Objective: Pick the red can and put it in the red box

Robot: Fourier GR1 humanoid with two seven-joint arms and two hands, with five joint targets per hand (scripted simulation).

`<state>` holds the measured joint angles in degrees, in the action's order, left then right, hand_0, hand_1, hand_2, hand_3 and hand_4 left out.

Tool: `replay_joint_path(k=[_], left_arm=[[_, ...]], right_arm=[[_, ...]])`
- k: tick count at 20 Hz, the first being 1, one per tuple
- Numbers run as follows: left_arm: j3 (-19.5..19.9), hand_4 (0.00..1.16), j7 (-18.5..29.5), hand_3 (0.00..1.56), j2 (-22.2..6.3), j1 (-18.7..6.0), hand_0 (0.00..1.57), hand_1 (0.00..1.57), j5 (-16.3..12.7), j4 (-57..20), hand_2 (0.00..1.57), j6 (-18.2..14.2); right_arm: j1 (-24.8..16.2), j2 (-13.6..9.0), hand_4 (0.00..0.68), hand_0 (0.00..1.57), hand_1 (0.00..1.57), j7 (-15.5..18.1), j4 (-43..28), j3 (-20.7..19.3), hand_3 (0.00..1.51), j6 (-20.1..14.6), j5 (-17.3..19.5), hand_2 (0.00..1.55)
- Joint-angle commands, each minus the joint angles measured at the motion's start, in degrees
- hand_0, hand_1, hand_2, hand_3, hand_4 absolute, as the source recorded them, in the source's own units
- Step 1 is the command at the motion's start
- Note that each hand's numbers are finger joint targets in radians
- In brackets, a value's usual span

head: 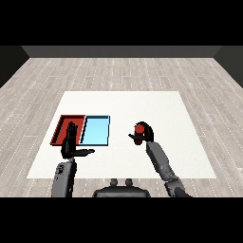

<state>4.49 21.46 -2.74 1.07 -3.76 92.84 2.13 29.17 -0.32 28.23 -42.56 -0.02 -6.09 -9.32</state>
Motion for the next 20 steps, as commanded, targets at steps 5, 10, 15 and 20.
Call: replay_joint_path(k=[5,10,15,20], left_arm=[[-3.6,0.0,4.2,0.0,2.5,2.0,0.0,0.0,1.9,-2.4,0.0,0.4],[-3.7,0.0,-1.6,0.0,0.3,-1.3,0.0,0.0,3.0,-2.0,0.0,-0.6],[-9.9,0.0,-7.2,0.0,2.7,-4.8,0.0,0.0,3.7,-1.1,0.0,-2.0],[-16.1,0.0,-8.1,0.0,2.7,-7.3,0.0,0.0,1.8,-4.2,0.0,-5.7]], right_arm=[[1.2,-0.4,0.659,1.46,1.46,2.7,-0.4,-1.5,1.41,0.3,1.4,1.45],[-5.0,0.3,0.649,1.43,1.43,-5.4,-18.1,3.6,1.41,-1.8,2.6,1.44],[-8.0,0.3,0.651,1.44,1.44,-4.7,-22.6,6.6,1.42,-3.7,0.6,1.45],[-6.1,0.3,0.65,1.42,1.42,-8.5,-25.4,7.9,1.42,-6.5,0.2,1.44]])
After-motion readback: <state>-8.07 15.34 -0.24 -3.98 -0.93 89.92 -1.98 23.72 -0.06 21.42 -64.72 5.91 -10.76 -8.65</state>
